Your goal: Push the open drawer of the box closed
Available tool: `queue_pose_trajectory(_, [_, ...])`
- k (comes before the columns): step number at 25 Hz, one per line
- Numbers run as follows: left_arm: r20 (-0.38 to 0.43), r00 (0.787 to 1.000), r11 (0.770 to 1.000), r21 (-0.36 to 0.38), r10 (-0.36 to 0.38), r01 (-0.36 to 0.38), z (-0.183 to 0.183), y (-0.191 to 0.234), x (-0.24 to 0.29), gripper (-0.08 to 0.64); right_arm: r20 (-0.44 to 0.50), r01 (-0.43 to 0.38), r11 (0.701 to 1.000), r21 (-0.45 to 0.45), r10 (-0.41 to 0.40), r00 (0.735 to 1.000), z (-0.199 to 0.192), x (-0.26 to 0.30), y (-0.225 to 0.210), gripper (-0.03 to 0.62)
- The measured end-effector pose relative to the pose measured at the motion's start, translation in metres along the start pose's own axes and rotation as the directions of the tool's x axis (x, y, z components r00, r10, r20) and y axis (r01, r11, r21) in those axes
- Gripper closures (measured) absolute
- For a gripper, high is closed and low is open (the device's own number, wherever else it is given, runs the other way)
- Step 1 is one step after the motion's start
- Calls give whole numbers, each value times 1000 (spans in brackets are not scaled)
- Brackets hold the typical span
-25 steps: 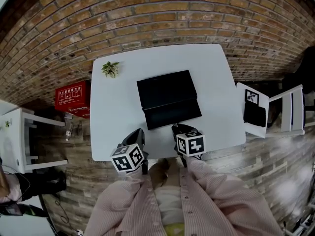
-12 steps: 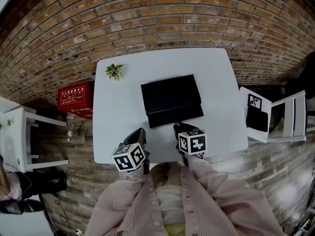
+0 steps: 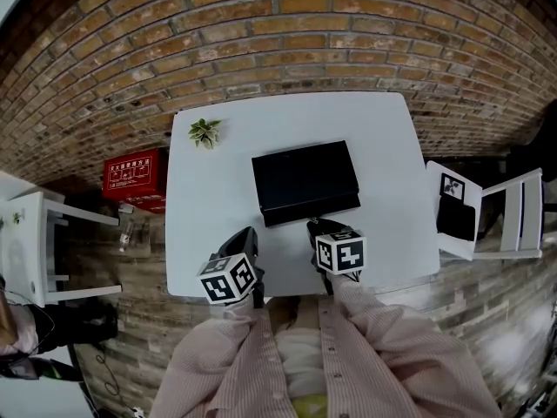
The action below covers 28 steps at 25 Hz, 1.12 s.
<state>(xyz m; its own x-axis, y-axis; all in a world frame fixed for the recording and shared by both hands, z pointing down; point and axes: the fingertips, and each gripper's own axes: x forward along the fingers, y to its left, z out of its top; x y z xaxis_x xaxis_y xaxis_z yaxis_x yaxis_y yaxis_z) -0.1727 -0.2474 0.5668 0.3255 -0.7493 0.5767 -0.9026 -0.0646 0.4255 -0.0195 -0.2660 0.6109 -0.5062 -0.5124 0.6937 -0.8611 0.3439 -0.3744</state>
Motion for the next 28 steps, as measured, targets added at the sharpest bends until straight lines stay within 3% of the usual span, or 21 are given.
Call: queue_pose_trajectory(28, [-1, 1000, 1000, -11, 7, -7, 15, 7, 20, 565, 2, -16, 1000, -2, 16, 1000, 24, 18, -5, 525])
